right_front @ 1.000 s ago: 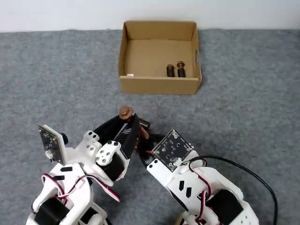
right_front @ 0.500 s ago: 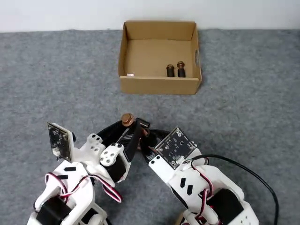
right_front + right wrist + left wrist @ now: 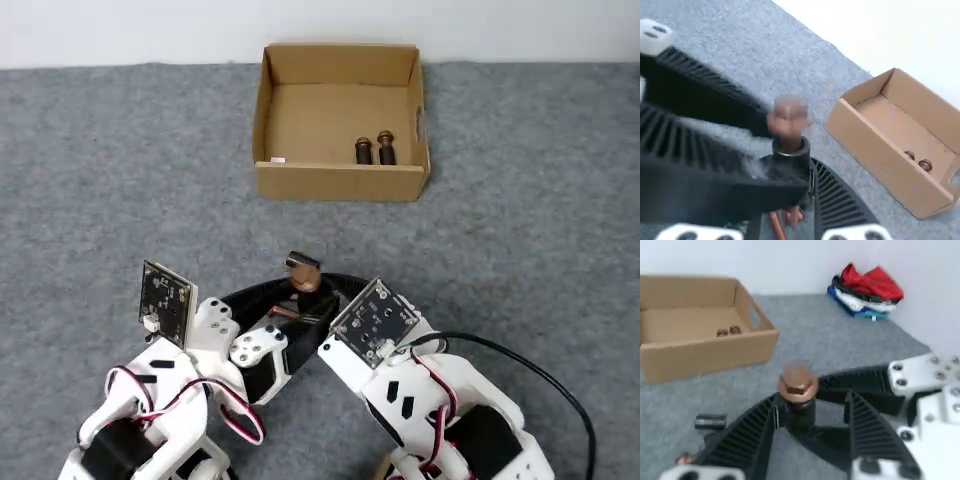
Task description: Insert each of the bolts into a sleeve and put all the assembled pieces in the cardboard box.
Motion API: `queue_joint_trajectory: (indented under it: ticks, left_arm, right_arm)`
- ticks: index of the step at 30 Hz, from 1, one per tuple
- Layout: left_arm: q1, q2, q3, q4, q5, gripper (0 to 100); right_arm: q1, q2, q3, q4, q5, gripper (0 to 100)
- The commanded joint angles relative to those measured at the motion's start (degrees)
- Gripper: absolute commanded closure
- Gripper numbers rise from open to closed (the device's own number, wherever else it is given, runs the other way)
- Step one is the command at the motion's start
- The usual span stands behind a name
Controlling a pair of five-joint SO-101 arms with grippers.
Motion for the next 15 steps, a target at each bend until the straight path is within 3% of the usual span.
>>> queue_joint_trajectory:
  ticks: [1,3,6,11,15]
  left_arm:
    - [-1.67,0.18,-4.7,3.78,-0.44,79]
    - [-5.36,0.18,-5.67,4.22,-0.62,79]
    - [-11.78,0.18,-5.76,4.48,-3.34,79]
    - [-21.89,0.18,-4.97,4.48,-6.15,80]
    - [-28.48,0.09,-1.1,4.4,-6.33,91]
  right_arm:
    - [0.66,0.13,-2.02,-1.45,0.18,99.1]
    - [0.84,0.13,-1.32,-1.45,-0.62,99.1]
    - [3.47,0.13,-0.79,-1.45,-7.47,99.1]
    - [13.93,4.18,-1.93,-1.89,-16.88,99.1]
    - [19.3,14.37,-10.37,-2.07,-23.56,99.1]
